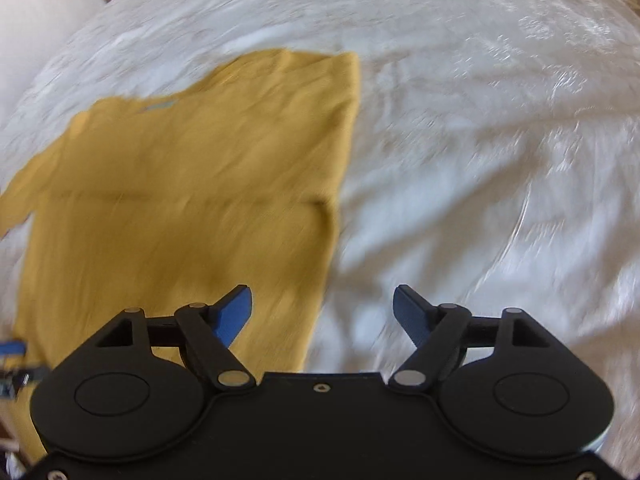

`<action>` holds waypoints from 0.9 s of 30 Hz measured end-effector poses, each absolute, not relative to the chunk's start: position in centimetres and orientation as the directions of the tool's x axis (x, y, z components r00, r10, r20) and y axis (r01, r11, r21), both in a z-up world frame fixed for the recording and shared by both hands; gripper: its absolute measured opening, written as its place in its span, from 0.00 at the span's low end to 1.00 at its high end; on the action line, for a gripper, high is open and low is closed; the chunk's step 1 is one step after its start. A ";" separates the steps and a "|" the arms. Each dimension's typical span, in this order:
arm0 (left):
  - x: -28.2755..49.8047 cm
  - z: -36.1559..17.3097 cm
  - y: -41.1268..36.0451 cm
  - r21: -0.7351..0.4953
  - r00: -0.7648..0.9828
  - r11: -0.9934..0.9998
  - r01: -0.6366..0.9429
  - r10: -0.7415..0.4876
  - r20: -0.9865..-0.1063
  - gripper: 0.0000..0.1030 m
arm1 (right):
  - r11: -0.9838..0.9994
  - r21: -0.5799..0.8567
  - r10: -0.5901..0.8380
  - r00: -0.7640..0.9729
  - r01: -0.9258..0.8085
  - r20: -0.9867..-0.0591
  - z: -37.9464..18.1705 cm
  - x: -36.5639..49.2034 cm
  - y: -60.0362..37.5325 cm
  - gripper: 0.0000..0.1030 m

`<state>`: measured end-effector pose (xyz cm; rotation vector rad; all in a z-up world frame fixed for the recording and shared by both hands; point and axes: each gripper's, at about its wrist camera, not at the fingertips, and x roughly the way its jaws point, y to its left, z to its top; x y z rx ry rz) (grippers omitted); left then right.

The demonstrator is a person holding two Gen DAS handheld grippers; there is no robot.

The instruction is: Fold small clothes

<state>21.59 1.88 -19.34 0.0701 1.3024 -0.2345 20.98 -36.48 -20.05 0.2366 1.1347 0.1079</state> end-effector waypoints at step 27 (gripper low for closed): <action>18.1 -15.8 8.0 -0.164 0.326 0.986 0.039 -0.168 -0.930 0.95 | 0.980 0.187 0.197 0.455 -0.068 -0.869 -17.7 13.9 -33.6 0.96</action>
